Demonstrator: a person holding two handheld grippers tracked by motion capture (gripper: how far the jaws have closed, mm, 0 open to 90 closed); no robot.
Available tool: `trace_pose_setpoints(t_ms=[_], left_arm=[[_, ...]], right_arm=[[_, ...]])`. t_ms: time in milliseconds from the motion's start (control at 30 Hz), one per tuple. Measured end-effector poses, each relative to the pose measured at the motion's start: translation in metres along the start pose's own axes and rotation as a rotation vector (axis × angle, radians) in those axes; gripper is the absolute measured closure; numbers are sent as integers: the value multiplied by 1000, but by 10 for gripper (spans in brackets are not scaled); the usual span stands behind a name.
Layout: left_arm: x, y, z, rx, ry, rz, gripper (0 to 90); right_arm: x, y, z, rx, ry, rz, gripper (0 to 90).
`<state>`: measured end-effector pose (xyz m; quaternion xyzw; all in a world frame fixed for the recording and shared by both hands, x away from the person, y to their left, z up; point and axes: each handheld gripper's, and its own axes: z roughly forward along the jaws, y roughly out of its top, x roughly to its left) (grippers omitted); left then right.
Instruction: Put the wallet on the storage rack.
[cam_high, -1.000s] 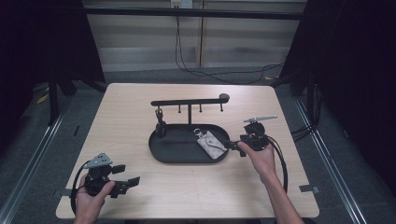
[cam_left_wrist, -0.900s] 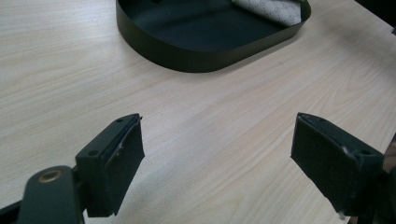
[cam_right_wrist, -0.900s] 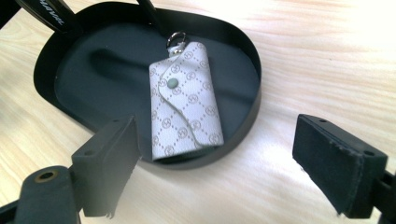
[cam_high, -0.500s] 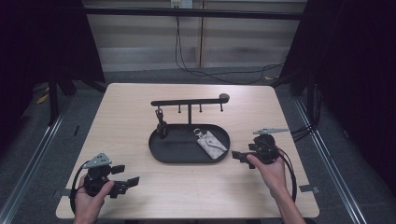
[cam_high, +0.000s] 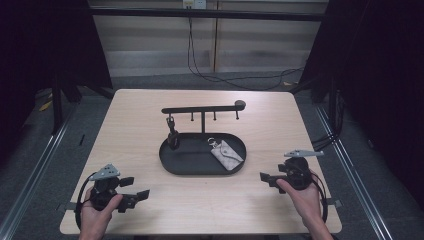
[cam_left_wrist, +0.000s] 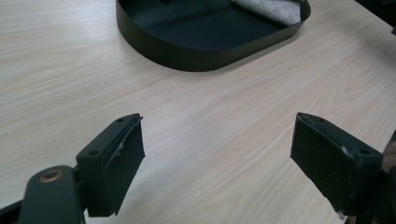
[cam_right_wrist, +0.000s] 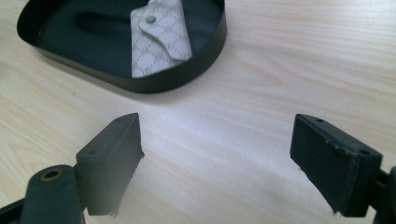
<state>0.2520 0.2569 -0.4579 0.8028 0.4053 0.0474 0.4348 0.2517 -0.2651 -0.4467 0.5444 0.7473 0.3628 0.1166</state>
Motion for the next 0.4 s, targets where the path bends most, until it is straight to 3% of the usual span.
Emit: trace_pose_setpoints(t_ms=[200,400], left_arm=[[1,0,0,7,10,-7,171],[1,0,0,7,5,-6,171]], right_arm=[[-9,-20,-4,-23,-34,6,166],[-23,-38,4,35,-55,29,183]])
